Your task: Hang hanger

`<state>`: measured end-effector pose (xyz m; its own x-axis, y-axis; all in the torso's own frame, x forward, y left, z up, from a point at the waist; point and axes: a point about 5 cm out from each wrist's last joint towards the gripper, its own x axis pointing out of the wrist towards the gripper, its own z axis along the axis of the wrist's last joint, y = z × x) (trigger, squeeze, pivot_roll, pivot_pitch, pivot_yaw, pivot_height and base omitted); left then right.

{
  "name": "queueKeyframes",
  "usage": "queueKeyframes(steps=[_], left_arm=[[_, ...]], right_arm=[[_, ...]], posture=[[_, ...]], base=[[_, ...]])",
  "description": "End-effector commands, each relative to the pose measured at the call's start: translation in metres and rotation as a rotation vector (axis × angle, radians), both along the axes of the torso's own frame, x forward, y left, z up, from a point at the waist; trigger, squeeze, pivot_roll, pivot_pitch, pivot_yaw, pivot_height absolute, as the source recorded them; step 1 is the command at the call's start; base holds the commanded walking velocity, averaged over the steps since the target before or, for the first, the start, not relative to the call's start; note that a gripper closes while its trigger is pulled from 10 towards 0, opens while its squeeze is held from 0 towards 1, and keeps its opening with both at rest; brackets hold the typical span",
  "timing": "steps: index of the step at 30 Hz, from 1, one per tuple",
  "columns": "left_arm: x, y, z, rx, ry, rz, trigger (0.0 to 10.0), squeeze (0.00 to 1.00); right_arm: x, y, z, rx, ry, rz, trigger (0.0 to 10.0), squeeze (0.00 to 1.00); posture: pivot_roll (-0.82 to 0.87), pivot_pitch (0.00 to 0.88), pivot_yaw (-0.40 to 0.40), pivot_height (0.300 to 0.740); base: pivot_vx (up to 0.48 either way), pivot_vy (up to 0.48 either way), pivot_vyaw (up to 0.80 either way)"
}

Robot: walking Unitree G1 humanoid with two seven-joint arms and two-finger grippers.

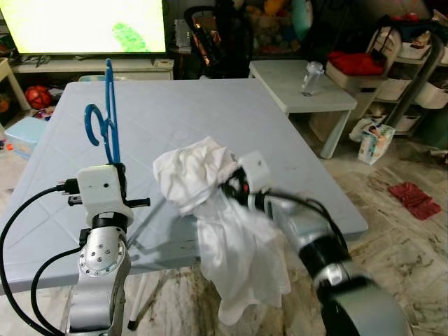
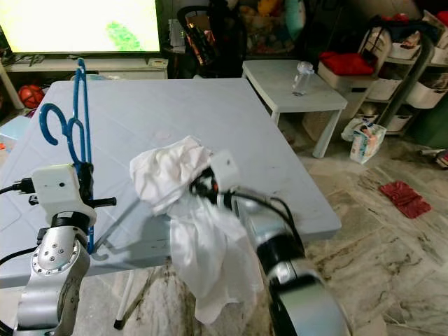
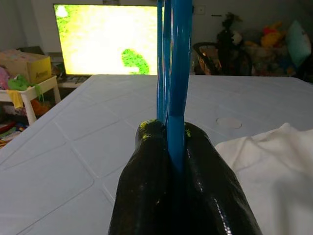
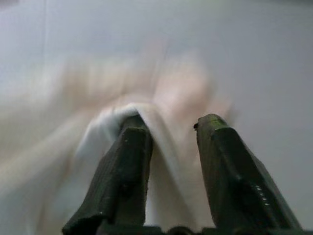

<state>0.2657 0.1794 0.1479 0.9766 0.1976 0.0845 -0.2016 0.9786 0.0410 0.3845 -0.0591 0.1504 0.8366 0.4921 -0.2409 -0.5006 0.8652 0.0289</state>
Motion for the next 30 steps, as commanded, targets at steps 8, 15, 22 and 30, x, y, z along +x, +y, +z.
queueKeyframes(steps=[8, 15, 22, 30], left_arm=[[-0.001, 0.003, -0.017, -0.013, 0.086, 0.035, 10.0, 0.0], [-0.002, 0.004, -0.017, -0.012, 0.08, 0.048, 10.0, 0.0], [-0.002, 0.002, -0.017, -0.013, 0.078, 0.045, 10.0, 0.0], [-0.002, -0.001, -0.021, -0.021, 0.093, 0.025, 10.0, 0.0]], right_arm=[[0.027, 0.013, 0.165, 0.346, -0.501, -0.088, 0.0, 0.0], [0.021, -0.005, 0.22, 0.483, -0.742, -0.185, 0.0, 0.0], [0.026, 0.0, 0.175, 0.25, -0.698, -0.174, 4.0, 0.0], [0.024, -0.011, 0.058, -0.037, -0.324, -0.018, 10.0, 1.0]], posture=[[0.12, 0.0, -0.118, 0.74], [0.13, 0.0, -0.125, 0.74], [0.13, 0.0, -0.124, 0.74], [0.12, 0.0, -0.118, 0.74]], base=[[0.0, 0.0, 0.0], [0.0, 0.0, 0.0], [0.0, 0.0, 0.0], [0.0, 0.0, 0.0]])
